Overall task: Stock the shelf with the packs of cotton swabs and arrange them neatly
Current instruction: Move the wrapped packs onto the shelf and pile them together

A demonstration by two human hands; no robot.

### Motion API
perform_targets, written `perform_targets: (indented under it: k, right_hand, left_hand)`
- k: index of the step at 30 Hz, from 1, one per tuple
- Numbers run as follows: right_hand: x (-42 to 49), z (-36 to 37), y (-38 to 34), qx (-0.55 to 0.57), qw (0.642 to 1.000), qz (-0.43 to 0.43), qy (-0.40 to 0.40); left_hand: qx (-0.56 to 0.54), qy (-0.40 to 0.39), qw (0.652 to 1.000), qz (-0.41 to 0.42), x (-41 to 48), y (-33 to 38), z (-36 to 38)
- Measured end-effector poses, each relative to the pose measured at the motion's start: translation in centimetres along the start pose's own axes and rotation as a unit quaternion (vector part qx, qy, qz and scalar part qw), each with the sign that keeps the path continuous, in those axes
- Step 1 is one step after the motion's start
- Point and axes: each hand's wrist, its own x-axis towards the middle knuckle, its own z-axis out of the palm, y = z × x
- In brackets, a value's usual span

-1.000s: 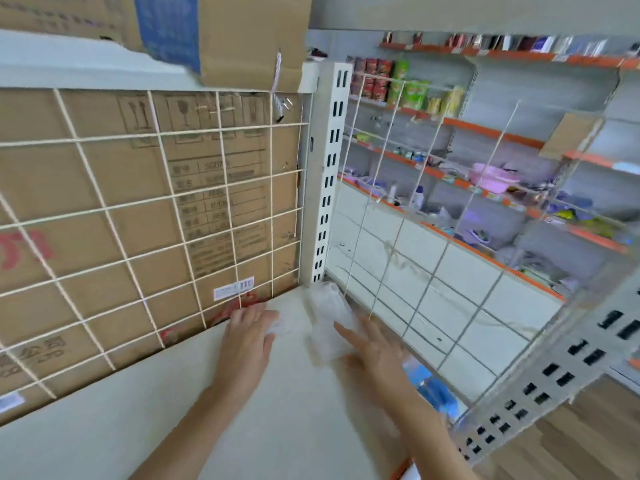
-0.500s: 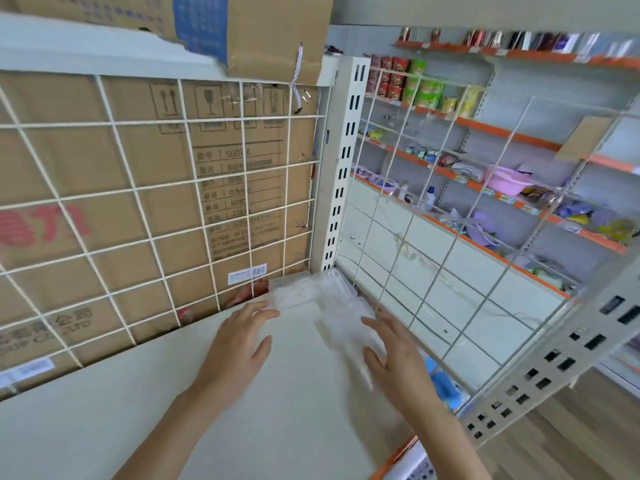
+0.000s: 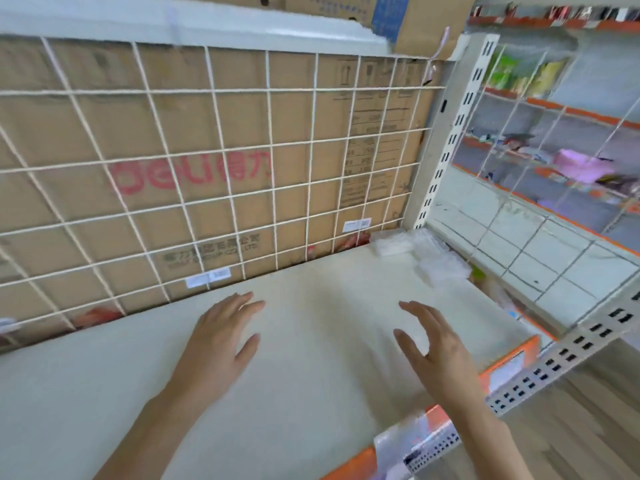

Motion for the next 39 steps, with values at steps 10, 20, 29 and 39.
perform_targets:
  k: [10, 20, 29, 39]
  right_hand:
    - [-6.4, 6.3, -11.3, 0.030, 0.995, -0.063, -0.066]
    - [-6.7, 12.6, -21.1, 0.083, 0.961, -0.204, -0.166]
    - [-6.7, 15.9, -27.1, 0.135, 0.889, -0.346, -0.269]
    - [-9.8, 18.6, -32.4, 0.184, 0.821, -0.427, -0.331]
  left_hand:
    - [0.059, 0.022, 0.991, -0.116, -15.3, -8.6, -10.8]
    - [0.115, 0.099, 0.947, -0.284, -28.2, -10.3, -18.4]
    - [0.141, 0.173, 0.869, -0.441, -36.9, -6.3, -21.8]
    - [0.182, 0.207, 0.813, -0.513, -42.0, -2.5, -23.3]
